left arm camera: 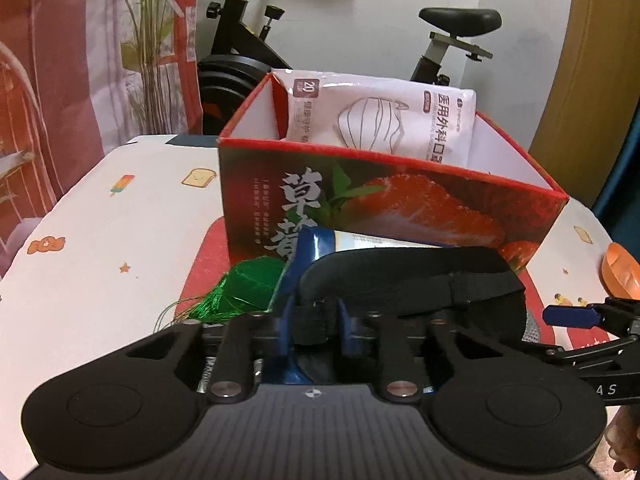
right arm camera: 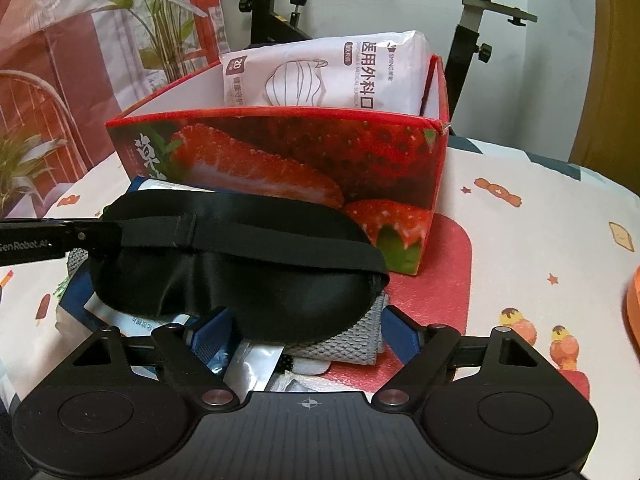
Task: Organize soft objects
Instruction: 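Close the left gripper on the black eye mask's strap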
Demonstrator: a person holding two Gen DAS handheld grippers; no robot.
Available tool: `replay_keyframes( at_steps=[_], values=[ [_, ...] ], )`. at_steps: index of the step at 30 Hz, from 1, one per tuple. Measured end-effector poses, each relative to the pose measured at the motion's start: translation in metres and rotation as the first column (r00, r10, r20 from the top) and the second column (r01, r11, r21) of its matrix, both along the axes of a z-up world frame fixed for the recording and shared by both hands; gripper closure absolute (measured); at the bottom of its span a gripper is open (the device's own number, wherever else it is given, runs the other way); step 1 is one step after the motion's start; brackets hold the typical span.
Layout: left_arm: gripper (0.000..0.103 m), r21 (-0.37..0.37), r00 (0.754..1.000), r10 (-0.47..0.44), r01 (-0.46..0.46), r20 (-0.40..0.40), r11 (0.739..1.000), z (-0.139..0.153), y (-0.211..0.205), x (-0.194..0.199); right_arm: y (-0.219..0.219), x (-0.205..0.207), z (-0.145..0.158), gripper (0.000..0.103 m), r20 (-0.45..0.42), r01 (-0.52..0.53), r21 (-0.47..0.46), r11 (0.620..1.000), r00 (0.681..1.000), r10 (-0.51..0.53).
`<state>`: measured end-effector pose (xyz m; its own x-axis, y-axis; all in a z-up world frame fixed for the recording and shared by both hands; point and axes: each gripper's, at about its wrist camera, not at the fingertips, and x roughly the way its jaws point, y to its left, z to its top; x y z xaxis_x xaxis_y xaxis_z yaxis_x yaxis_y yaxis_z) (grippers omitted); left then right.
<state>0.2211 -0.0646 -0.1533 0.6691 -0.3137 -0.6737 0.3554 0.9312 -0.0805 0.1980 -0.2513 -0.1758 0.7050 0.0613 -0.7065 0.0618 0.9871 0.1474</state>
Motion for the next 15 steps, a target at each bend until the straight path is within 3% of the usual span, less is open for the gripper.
replay_keyframes(
  at_steps=[10, 15],
  values=[
    [0.083, -0.045, 0.999, -0.021, 0.020, -0.037, 0.999, 0.001, 0.013, -0.003, -0.004, -0.002, 0.002, 0.024, 0.025, 0.013, 0.033, 0.999, 1.000, -0.014],
    [0.082, -0.026, 0.998, -0.056, 0.055, -0.029, 0.998, 0.000, 0.013, -0.012, -0.005, -0.002, -0.001, 0.028, 0.015, 0.007, 0.044, 0.999, 1.000, -0.007]
  ],
)
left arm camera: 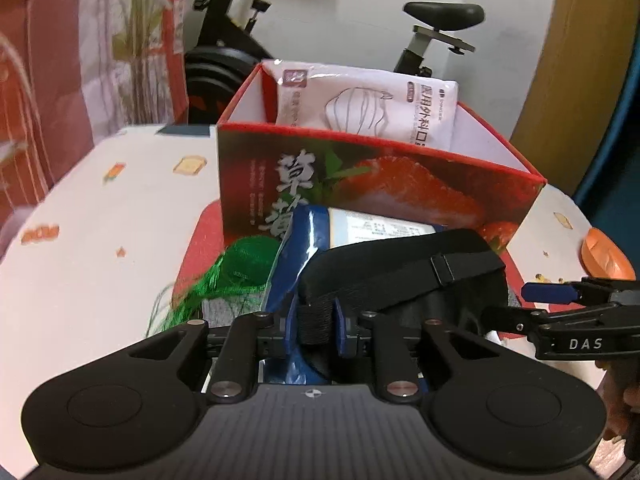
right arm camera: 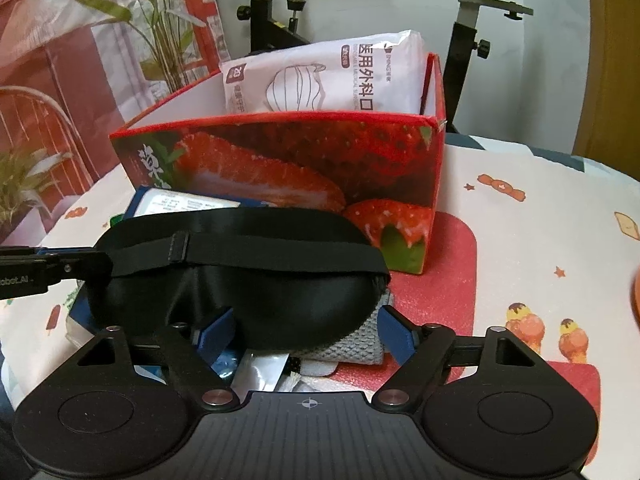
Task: Organize soft objects
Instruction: 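Close the left gripper on the black eye mask's strap, then lift the black eye mask with the left gripper over the red box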
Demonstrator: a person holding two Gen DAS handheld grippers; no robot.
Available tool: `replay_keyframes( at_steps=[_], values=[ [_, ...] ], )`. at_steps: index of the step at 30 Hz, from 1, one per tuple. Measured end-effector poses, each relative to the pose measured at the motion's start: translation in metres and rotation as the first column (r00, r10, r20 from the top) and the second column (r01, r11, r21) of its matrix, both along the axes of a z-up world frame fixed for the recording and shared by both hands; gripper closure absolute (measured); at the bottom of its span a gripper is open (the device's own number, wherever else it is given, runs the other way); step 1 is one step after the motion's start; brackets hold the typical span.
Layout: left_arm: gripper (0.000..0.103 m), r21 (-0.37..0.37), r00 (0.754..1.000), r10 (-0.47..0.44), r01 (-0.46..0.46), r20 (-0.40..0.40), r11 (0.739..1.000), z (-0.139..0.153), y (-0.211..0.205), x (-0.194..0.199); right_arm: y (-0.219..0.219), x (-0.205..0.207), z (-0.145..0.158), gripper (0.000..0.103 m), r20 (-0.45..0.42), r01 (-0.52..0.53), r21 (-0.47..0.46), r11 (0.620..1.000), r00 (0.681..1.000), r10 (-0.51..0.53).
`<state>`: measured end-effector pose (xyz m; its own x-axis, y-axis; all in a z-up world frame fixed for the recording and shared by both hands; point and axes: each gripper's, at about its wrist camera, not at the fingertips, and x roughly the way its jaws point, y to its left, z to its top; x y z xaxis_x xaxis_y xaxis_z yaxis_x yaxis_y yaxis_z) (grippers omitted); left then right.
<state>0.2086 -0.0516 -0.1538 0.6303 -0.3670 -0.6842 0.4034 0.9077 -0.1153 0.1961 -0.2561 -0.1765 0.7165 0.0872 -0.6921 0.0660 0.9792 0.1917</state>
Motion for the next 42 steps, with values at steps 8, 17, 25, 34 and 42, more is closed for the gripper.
replay_keyframes(
  at_steps=[8, 17, 25, 34, 42],
  values=[
    [0.063, -0.082, 0.999, 0.034, -0.037, -0.030, 0.996, -0.003, 0.013, 0.007, 0.001, 0.002, 0.000, 0.029, -0.003, -0.009, 0.000, 1.000, 1.000, 0.009],
    [0.061, -0.103, 0.998, 0.028, -0.034, -0.053, 0.994, -0.008, 0.012, 0.004, -0.005, 0.006, 0.000, 0.029, 0.005, 0.005, -0.001, 1.000, 1.000, -0.005],
    [0.094, -0.037, 0.998, 0.066, -0.066, -0.018, 0.997, -0.006, 0.016, 0.004, -0.011, 0.008, 0.000, 0.029, 0.023, 0.013, -0.010, 1.000, 1.000, -0.013],
    [0.094, -0.003, 0.996, 0.093, -0.093, -0.011, 0.996, -0.011, 0.024, 0.006, -0.013, 0.016, -0.002, 0.039, 0.023, 0.011, 0.058, 0.998, 1.000, -0.013],
    [0.094, 0.005, 0.996, 0.091, -0.091, -0.013, 0.996, -0.014, 0.032, 0.005, -0.005, 0.017, 0.005, 0.043, 0.073, -0.034, 0.104, 0.994, 0.997, 0.026]
  ],
)
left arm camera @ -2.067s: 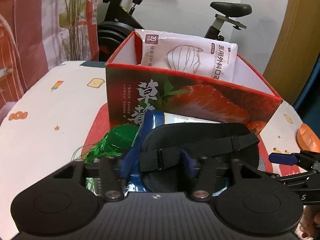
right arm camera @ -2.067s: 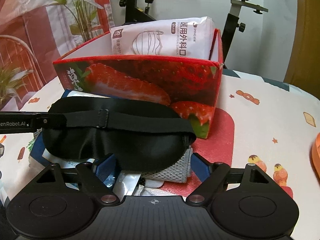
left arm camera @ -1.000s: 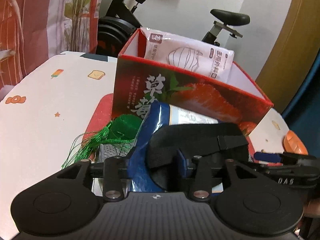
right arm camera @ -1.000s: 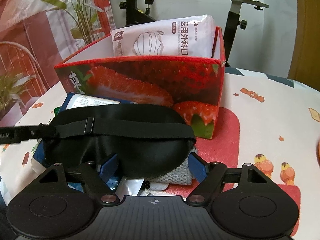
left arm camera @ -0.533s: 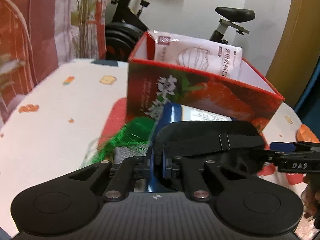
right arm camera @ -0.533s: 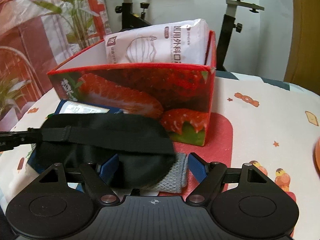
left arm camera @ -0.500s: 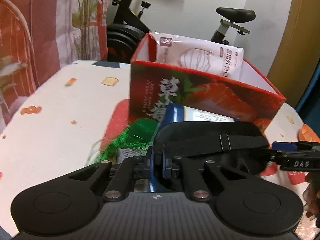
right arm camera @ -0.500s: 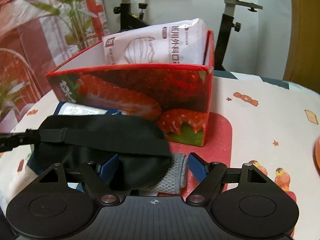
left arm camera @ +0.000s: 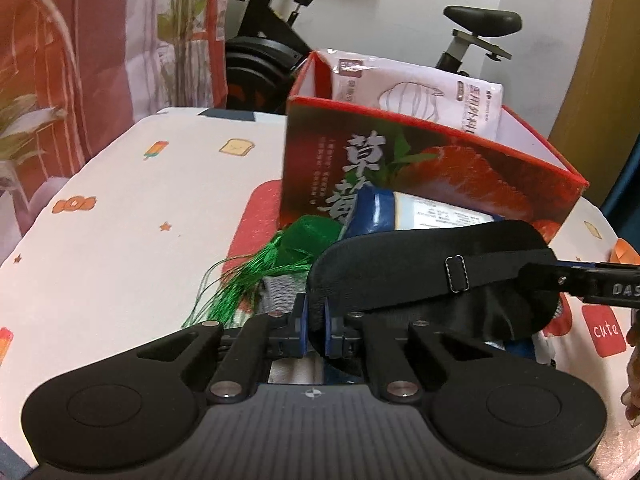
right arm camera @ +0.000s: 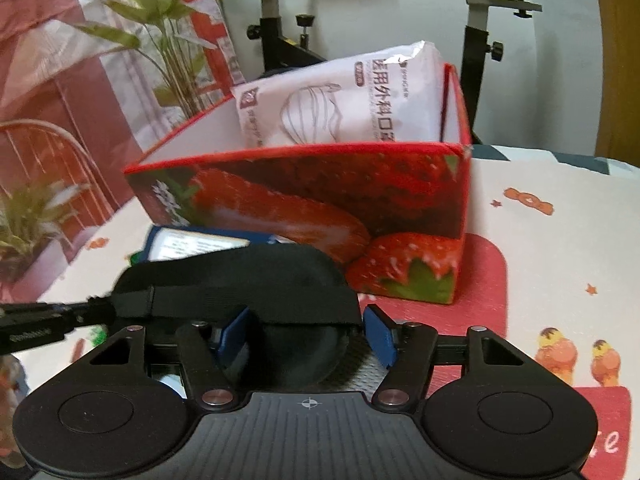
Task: Organize soft objects
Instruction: 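Lift the black eye mask with the left gripper over the red box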
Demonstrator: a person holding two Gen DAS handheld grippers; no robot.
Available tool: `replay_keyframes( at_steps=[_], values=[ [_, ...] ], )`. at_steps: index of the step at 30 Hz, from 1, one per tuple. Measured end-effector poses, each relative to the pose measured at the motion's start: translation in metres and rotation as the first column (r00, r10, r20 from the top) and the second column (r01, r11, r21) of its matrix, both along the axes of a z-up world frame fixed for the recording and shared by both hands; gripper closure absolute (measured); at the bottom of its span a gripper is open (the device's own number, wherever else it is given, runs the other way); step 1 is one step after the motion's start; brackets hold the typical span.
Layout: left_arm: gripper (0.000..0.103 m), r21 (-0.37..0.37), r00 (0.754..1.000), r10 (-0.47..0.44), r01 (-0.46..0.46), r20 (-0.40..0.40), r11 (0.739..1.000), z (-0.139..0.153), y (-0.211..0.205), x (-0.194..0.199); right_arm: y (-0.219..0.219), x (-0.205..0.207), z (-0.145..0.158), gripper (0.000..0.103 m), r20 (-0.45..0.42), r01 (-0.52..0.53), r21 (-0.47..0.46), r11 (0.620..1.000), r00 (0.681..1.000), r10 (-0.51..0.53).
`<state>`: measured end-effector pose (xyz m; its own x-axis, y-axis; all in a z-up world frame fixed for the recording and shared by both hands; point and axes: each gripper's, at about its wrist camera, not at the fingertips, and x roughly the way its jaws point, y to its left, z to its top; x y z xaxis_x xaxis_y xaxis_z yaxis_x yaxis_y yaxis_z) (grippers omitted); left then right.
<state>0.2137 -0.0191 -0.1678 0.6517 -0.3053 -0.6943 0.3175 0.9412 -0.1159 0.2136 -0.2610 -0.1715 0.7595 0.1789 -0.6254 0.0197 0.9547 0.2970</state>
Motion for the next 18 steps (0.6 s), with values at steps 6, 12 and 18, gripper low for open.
replay_keyframes(
  at_steps=[6, 12, 18],
  values=[
    [0.095, 0.011, 1.000, 0.021, -0.021, -0.007, 1.000, -0.004, 0.006, -0.002, -0.007, -0.001, 0.003, 0.072, 0.007, 0.012, 0.088, 0.996, 1.000, -0.013],
    [0.096, -0.014, 0.999, 0.035, -0.035, 0.008, 0.999, 0.004, 0.014, -0.008, 0.000, -0.015, 0.017, 0.091, 0.043, -0.006, 0.031, 0.999, 0.999, 0.004],
    [0.096, -0.021, 0.998, 0.034, -0.033, 0.051, 0.999, 0.019, 0.017, -0.021, 0.015, -0.029, 0.039, 0.093, 0.091, -0.037, -0.063, 0.997, 0.995, 0.042]
  ],
)
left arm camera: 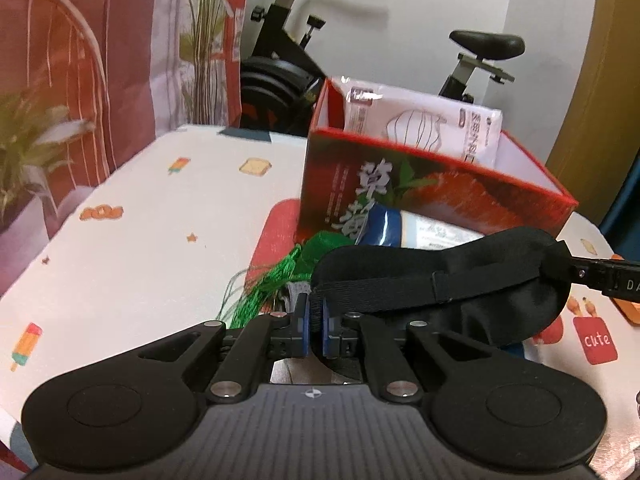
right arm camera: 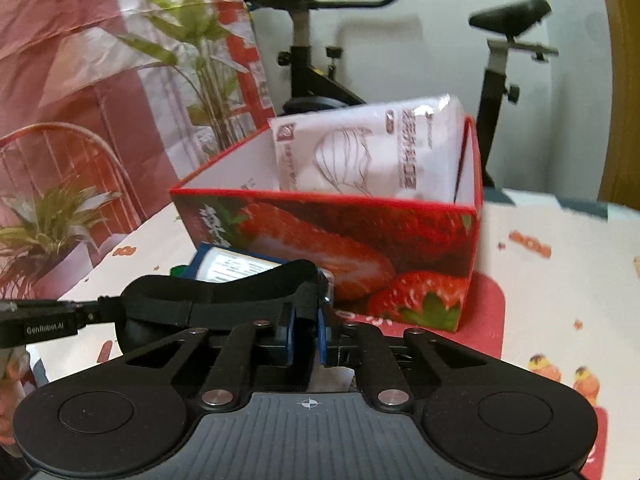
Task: Organize soft objects
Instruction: 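Lift the black eye mask with the left gripper over the red box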
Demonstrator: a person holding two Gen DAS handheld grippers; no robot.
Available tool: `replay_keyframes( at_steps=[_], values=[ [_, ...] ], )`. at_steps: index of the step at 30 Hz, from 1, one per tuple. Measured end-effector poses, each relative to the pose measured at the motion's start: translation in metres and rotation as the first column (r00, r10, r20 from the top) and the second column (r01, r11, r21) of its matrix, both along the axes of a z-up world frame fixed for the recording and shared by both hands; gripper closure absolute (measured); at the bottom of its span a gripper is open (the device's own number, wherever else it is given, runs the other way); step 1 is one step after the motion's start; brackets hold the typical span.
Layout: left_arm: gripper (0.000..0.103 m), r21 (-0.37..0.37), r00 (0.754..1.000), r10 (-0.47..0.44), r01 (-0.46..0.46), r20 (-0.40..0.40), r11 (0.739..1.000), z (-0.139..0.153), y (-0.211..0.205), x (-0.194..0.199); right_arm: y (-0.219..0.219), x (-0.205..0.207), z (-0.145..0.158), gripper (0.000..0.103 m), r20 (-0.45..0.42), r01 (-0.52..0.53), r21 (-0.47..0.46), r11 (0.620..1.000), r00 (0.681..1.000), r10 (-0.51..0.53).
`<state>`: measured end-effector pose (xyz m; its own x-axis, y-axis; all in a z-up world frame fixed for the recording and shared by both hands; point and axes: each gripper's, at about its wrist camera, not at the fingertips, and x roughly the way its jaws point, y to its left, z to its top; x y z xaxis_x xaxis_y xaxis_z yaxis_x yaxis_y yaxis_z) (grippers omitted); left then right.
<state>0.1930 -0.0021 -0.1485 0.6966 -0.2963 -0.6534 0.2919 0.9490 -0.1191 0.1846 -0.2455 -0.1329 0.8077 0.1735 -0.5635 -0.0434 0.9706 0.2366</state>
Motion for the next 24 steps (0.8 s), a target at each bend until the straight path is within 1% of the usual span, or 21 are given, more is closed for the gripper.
replay_keyframes(
  at_steps=[5, 13, 16, 19, 24],
  values=[
    [0.097, -0.017, 0.999, 0.003, -0.003, 0.051, 1.000, 0.014, 0.006, -0.010, 0.008, -0.009, 0.014, 0.093, 0.030, -0.016, -0.038, 0.999, 0.999, 0.017],
    [0.097, -0.047, 0.995, 0.018, -0.013, 0.098, 0.999, 0.034, 0.011, -0.018, 0.014, -0.012, 0.032, 0.093, 0.074, -0.017, -0.073, 0.997, 0.997, 0.022],
    [0.097, -0.050, 0.992, 0.019, -0.012, 0.127, 0.999, 0.044, 0.011, -0.022, 0.014, -0.012, 0.036, 0.093, 0.084, -0.013, -0.075, 0.997, 0.996, 0.020],
    [0.097, -0.059, 0.990, 0.024, -0.016, 0.138, 0.998, 0.050, 0.012, -0.023, 0.015, -0.012, 0.039, 0.093, 0.089, -0.013, -0.077, 0.997, 0.996, 0.020],
    [0.097, -0.036, 0.988, 0.010, -0.005, 0.156, 0.999, 0.056, 0.007, -0.020, 0.018, -0.007, 0.049, 0.093, 0.078, -0.006, -0.115, 0.993, 0.997, 0.015]
  ],
)
